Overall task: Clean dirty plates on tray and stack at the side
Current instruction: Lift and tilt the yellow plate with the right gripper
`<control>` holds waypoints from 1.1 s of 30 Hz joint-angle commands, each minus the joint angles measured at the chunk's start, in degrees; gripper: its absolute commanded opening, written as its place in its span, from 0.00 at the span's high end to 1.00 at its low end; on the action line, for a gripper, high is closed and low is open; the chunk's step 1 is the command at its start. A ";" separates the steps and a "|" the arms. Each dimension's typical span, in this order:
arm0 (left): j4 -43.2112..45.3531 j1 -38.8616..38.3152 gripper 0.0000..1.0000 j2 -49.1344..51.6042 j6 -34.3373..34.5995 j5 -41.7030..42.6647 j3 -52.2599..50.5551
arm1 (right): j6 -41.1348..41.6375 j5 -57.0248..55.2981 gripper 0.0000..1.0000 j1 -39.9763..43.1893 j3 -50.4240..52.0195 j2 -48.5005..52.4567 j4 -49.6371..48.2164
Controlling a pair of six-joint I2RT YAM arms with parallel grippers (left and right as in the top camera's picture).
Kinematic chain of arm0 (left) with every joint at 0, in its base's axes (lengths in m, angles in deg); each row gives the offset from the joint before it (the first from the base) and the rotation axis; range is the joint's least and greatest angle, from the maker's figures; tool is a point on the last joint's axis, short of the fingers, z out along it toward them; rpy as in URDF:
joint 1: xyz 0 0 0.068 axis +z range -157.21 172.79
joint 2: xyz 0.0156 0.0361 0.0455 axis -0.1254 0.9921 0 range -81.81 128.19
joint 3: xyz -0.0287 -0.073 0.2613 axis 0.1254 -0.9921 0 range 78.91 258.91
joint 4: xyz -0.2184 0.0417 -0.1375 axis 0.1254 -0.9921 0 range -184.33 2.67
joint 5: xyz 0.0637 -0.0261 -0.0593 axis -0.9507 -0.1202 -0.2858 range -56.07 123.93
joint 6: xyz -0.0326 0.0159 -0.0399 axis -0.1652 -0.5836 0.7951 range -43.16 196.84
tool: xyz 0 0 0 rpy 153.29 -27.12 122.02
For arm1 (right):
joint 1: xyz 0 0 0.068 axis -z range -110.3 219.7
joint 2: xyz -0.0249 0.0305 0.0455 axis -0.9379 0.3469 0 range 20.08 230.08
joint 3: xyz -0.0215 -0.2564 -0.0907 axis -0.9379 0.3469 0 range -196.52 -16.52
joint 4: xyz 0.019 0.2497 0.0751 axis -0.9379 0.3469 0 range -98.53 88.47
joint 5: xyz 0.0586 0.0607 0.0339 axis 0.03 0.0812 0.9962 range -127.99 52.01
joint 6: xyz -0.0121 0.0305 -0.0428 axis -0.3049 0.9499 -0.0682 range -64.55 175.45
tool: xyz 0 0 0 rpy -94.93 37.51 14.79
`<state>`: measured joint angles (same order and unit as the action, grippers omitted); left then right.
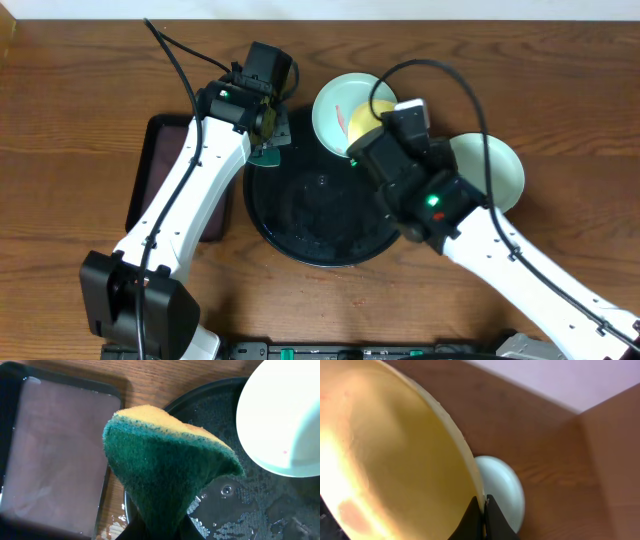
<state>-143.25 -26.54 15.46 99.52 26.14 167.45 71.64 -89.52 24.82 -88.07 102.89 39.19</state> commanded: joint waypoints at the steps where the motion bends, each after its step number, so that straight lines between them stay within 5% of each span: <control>1: 0.07 0.02 0.93 0.15 0.37 -0.13 0.42 | -1.55 -12.52 0.99 -3.15 -0.26 -0.83 -0.66; 12: 0.02 0.02 0.92 0.15 0.57 -0.11 0.42 | -1.49 -27.91 0.99 -8.02 -0.26 -0.83 -0.85; 23: 0.02 0.02 0.92 0.15 0.57 -0.11 0.42 | -1.42 -26.93 0.99 -7.91 -0.26 -0.83 -1.92; 29: 0.00 0.02 0.92 0.15 0.57 -0.09 0.42 | 0.15 -12.24 0.99 -4.44 -0.22 -0.81 0.59; 33: -0.04 0.02 0.93 0.15 0.55 0.63 0.42 | 4.98 9.66 0.99 2.14 -0.22 -0.70 2.21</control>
<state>-143.27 -26.54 15.46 99.54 26.32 167.45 72.49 -97.91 22.63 -88.05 102.87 41.20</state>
